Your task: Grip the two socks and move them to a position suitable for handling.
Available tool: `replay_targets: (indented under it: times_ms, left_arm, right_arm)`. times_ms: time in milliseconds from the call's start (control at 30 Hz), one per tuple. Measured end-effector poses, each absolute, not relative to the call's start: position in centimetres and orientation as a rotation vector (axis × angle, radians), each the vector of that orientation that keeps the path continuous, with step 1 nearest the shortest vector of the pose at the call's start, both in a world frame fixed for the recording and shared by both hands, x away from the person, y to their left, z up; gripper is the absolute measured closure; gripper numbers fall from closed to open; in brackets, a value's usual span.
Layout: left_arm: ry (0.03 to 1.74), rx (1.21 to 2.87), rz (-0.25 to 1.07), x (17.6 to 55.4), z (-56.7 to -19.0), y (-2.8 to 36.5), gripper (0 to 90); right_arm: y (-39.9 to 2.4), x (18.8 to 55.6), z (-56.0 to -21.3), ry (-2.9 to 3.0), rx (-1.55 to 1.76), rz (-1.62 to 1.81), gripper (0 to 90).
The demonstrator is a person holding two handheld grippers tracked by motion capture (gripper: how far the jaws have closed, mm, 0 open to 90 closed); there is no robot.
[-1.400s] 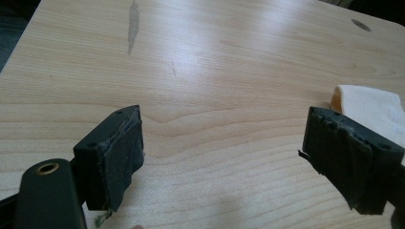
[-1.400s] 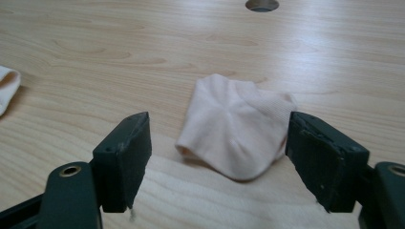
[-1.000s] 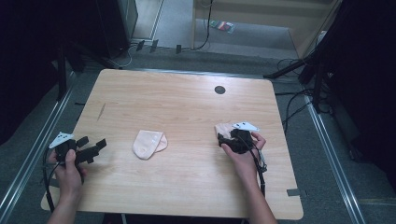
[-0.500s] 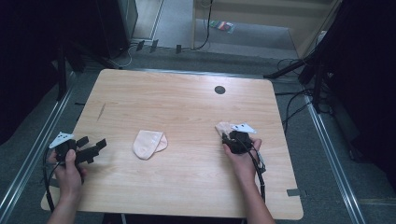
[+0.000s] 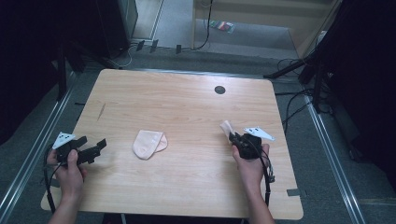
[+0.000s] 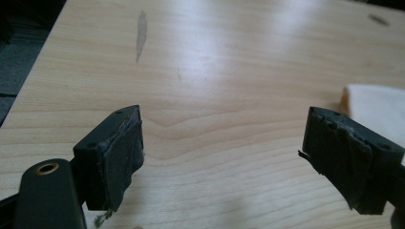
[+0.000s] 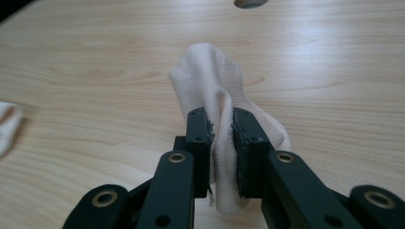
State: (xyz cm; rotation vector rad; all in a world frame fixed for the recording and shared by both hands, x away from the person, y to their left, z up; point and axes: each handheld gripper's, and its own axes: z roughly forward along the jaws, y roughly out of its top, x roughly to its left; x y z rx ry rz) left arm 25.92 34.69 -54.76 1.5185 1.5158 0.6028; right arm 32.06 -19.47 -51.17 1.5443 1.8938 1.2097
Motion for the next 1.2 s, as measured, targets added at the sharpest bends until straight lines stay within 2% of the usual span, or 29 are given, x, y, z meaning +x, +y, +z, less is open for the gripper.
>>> replay_targets:
  times_ms: [67, 267, 700, 933, 1200]
  left_arm:
    - [1.499, 1.486, 0.62, 25.4, -54.1, 34.3, 14.3]
    - [1.407, 1.534, 0.644, 24.1, -52.8, 31.5, 14.2]
    - [1.184, 1.635, 0.502, 22.3, -52.1, 23.4, 14.2]
    - [1.074, 1.692, 0.395, 21.4, -52.5, 19.2, 14.2]
    - [1.007, 1.734, 0.302, 21.3, -53.3, 16.9, 14.2]
  right_arm:
    - [-19.4, 31.7, -50.8, 1.892, 1.553, 1.231, 79.4]
    - [-18.1, 28.9, -49.3, 1.914, 1.467, 1.245, 79.3]
    - [-14.6, 23.8, -49.4, 2.016, 1.36, 1.29, 79.3]
    - [-11.6, 23.0, -50.3, 2.099, 1.307, 1.297, 79.2]
    - [-8.0, 21.7, -52.0, 2.166, 1.254, 1.245, 79.3]
